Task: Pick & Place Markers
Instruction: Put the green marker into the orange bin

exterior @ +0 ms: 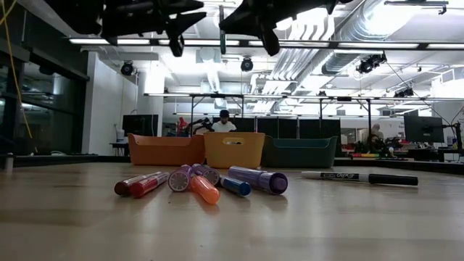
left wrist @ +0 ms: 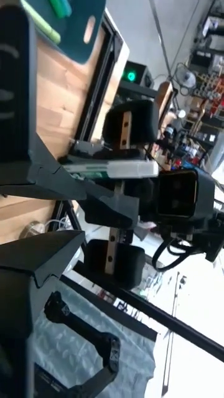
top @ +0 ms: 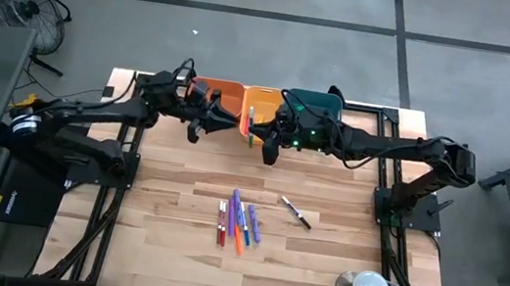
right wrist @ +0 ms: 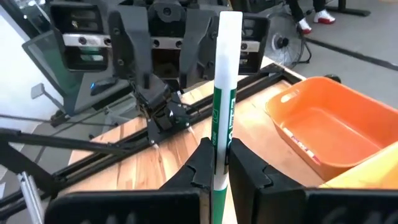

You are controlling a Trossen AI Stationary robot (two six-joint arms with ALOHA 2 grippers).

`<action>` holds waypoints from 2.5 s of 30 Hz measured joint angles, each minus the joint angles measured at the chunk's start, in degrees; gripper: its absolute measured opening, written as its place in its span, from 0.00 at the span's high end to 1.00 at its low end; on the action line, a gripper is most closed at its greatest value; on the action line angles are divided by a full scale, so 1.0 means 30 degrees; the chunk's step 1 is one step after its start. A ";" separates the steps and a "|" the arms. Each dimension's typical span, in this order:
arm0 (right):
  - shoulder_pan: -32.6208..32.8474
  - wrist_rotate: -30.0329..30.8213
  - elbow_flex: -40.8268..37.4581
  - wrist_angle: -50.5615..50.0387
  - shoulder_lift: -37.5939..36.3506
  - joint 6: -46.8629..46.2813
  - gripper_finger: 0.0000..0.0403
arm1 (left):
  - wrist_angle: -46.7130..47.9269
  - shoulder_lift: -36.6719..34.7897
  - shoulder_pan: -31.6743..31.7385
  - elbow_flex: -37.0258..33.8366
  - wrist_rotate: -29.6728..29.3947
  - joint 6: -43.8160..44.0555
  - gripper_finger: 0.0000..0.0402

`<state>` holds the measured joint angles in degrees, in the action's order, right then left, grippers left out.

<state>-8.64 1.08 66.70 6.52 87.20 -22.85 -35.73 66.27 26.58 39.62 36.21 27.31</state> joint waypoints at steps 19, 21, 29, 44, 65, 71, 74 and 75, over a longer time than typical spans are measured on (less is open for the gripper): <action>0.0058 -0.0529 0.0000 -0.0539 -0.0007 0.0508 0.96 | -0.0666 0.1482 -0.0537 0.0000 -0.1881 -0.0510 0.67; 0.0058 -0.0565 0.0000 -0.0554 -0.0007 0.0643 0.96 | -0.0675 0.1482 -0.0537 0.0000 -0.1970 -0.0510 0.61; 0.0024 -0.0886 0.0000 -0.0520 0.0080 0.0648 0.96 | -0.0638 0.2041 -0.1232 0.0610 -0.3432 -0.0555 0.49; 0.0000 -0.0870 0.0000 -0.0583 0.0408 0.0736 0.96 | 0.1274 0.3501 -0.1608 0.2193 -0.2953 -0.1225 0.49; 0.0007 -0.0692 0.0000 -0.1137 0.0401 0.0707 0.96 | 0.1080 0.3479 -0.1615 0.2193 -0.3031 -0.1180 0.93; 0.0007 -0.0699 0.0000 -0.1135 0.0401 0.0714 0.96 | 0.1080 0.3479 -0.1615 0.2193 -0.2820 -0.1173 0.93; 0.0007 -0.0707 0.0000 -0.1122 0.0401 0.0714 0.96 | 0.1076 0.3479 -0.1612 0.2193 -0.2805 -0.1166 0.93; 0.0007 -0.0701 0.0000 -0.1125 0.0401 0.0721 0.96 | 0.1083 0.3479 -0.1614 0.2193 -0.2790 -0.1166 0.93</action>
<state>-8.62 -1.02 66.70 3.15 88.40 -20.69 -32.48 76.71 21.74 46.19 27.84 23.81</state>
